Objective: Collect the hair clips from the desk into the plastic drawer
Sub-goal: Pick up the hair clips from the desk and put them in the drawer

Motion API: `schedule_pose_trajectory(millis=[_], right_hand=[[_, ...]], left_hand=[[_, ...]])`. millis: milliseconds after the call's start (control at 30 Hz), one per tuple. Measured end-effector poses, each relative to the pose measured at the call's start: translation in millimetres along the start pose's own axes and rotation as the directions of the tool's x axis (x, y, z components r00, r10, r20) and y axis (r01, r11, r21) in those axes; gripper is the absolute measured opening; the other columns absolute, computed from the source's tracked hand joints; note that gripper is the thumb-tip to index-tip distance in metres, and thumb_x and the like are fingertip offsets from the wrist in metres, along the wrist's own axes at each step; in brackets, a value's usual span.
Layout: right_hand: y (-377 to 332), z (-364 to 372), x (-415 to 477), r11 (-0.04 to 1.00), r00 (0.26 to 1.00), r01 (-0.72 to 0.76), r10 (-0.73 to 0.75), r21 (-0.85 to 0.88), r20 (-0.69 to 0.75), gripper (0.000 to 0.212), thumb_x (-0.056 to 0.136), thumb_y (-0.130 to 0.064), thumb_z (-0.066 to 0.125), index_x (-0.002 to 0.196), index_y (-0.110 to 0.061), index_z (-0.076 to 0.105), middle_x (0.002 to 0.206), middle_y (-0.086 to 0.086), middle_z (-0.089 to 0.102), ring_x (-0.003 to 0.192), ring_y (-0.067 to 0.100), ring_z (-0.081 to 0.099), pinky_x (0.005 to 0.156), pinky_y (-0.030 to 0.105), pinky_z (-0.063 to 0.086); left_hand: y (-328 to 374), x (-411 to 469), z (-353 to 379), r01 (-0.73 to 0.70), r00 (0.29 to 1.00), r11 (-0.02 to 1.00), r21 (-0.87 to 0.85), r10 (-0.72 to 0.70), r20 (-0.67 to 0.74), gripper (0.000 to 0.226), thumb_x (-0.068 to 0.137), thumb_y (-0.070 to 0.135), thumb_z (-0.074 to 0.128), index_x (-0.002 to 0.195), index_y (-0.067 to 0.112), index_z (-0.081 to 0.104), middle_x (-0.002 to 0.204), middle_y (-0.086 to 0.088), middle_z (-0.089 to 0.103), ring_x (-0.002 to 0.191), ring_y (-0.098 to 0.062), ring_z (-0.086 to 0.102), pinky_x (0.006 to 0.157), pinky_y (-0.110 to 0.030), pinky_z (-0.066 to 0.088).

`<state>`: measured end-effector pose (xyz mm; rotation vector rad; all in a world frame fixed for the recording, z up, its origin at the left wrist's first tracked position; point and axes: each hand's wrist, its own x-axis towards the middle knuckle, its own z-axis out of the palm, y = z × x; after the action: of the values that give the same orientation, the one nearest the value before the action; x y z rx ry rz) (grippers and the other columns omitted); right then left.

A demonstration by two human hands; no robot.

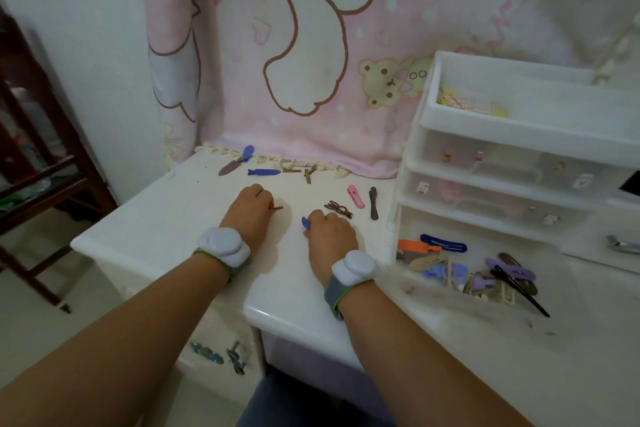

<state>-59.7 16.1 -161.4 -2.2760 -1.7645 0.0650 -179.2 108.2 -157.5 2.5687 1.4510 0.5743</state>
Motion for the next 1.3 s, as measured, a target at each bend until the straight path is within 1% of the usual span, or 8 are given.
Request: schedule_pose_trajectory(millis=[100,200,400,633,800,933,1033,1300], right_hand=[[-4.5,-2.0,-7.1,1.0,1.0,0.001,-0.001,0.022,-0.023,0.03,0.102,-0.02,0.032,0.112,0.001,0.052,0.11,0.023,0.058,0.104,0.035,0.056,0.073,0.037,0.038],[-12.4,-10.0,-12.0,0.999,0.994,0.021,-0.026,-0.05,-0.102,0.012,0.084,-0.016,0.063,0.087,-0.004,0.064,0.085,0.018,0.066,0.078,0.033,0.066,0.06,0.03,0.048],[-5.8,-25.1,-22.1,0.985,0.985,0.172,-0.172,0.024,0.007,0.025,0.093,-0.003,0.038,0.114,-0.001,0.05,0.117,0.023,0.049,0.104,0.037,0.054,0.08,0.04,0.046],[1.4,-22.4,-20.1,0.989,0.992,0.123,-0.123,0.08,-0.005,0.03,0.096,-0.013,0.034,0.124,-0.003,0.04,0.117,0.023,0.054,0.105,0.037,0.055,0.083,0.043,0.048],[6.6,-22.0,-18.6,1.0,0.993,0.004,-0.007,0.025,0.114,0.05,0.095,-0.047,0.037,0.118,-0.003,0.048,0.121,0.017,0.057,0.107,0.033,0.058,0.084,0.037,0.047],[-2.1,-21.8,-21.3,0.991,0.981,0.12,-0.11,-0.054,0.161,0.028,0.099,-0.018,0.036,0.114,-0.002,0.054,0.122,0.016,0.059,0.109,0.031,0.059,0.068,0.029,0.04],[-4.5,-34.8,-20.3,0.991,0.955,0.132,-0.118,-0.036,0.272,0.029,0.096,-0.004,0.035,0.114,0.001,0.057,0.125,0.017,0.059,0.114,0.031,0.057,0.085,0.032,0.046],[65.0,-113.4,-24.6,1.0,1.0,-0.001,0.001,0.015,-0.021,0.028,0.099,-0.02,0.035,0.099,-0.006,0.059,0.104,0.016,0.066,0.1,0.034,0.06,0.071,0.031,0.034]], left_hand=[[-0.9,-26.7,-14.5,0.105,0.981,0.987,-0.122,-0.123,-0.151,0.017,0.092,0.011,0.052,0.096,-0.003,0.063,0.105,-0.02,0.059,0.098,-0.032,0.054,0.083,-0.03,0.04],[6.4,-47.1,-29.0,0.102,0.946,0.977,-0.189,-0.154,-0.286,0.01,0.086,0.006,0.06,0.086,-0.003,0.064,0.093,-0.021,0.062,0.085,-0.034,0.058,0.074,-0.031,0.039],[41.6,-66.2,-63.6,0.034,0.907,0.981,-0.193,-0.111,-0.405,0.007,0.085,0.005,0.062,0.084,-0.001,0.065,0.09,-0.019,0.062,0.08,-0.03,0.058,0.072,-0.026,0.037],[39.0,-73.0,-53.0,0.057,0.931,0.981,-0.184,-0.119,-0.346,0.007,0.085,0.007,0.062,0.083,0.001,0.063,0.089,-0.016,0.061,0.074,-0.021,0.051,0.071,-0.026,0.037],[34.2,-73.4,-23.5,0.158,0.955,0.962,-0.224,-0.207,-0.214,0.01,0.087,0.01,0.06,0.085,0.0,0.063,0.091,-0.016,0.06,0.08,-0.026,0.054,0.072,-0.026,0.035],[27.2,-70.9,-6.7,0.228,0.948,0.937,-0.264,-0.275,-0.16,0.012,0.086,0.011,0.058,0.085,-0.001,0.063,0.084,-0.007,0.051,0.079,-0.025,0.052,0.071,-0.025,0.033],[27.1,-68.6,-5.9,0.243,0.939,0.928,-0.283,-0.298,-0.171,0.011,0.086,0.01,0.059,0.085,0.0,0.063,0.083,-0.006,0.051,0.078,-0.024,0.051,0.071,-0.026,0.033],[83.8,-42.9,-24.5,-0.011,0.963,0.95,-0.313,-0.074,-0.258,0.005,0.086,0.012,0.061,0.085,0.007,0.063,0.083,-0.001,0.056,0.076,-0.015,0.052,0.066,-0.019,0.041]])
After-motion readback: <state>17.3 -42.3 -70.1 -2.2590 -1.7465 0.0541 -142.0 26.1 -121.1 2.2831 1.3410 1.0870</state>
